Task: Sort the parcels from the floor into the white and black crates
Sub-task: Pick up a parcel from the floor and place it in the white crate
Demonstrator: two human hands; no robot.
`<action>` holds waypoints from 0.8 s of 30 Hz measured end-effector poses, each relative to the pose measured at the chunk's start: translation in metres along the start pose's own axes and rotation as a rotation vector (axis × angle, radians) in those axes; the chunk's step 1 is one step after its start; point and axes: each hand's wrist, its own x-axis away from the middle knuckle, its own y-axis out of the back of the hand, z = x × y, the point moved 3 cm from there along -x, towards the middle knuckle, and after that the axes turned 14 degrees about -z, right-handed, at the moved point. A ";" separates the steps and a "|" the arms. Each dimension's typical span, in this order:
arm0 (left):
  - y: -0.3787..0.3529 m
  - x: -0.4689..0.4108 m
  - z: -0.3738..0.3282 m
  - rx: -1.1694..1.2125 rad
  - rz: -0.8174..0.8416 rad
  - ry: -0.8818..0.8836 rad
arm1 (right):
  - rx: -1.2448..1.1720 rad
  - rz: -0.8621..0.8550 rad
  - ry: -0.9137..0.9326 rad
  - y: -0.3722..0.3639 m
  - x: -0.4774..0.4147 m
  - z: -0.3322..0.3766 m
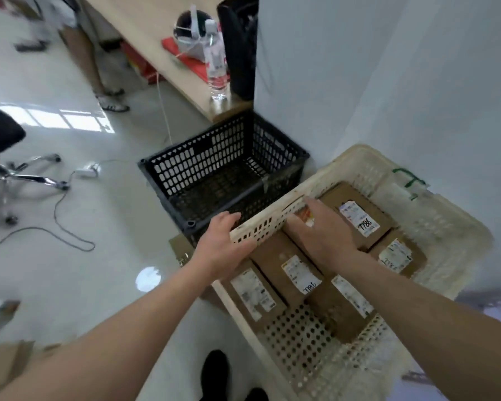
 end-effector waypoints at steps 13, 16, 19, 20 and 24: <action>0.153 0.145 0.163 0.107 -0.385 0.301 | -0.015 0.197 0.385 -0.100 0.102 0.186; 0.184 0.197 0.215 0.131 -0.469 0.381 | 0.005 0.241 0.484 -0.129 0.147 0.233; 0.213 0.257 0.265 0.146 -0.540 0.472 | 0.024 0.294 0.582 -0.159 0.200 0.276; 0.222 0.279 0.280 0.158 -0.570 0.504 | 0.028 0.327 0.614 -0.168 0.220 0.290; 0.256 0.368 0.340 0.158 -0.685 0.586 | 0.023 0.400 0.711 -0.203 0.300 0.345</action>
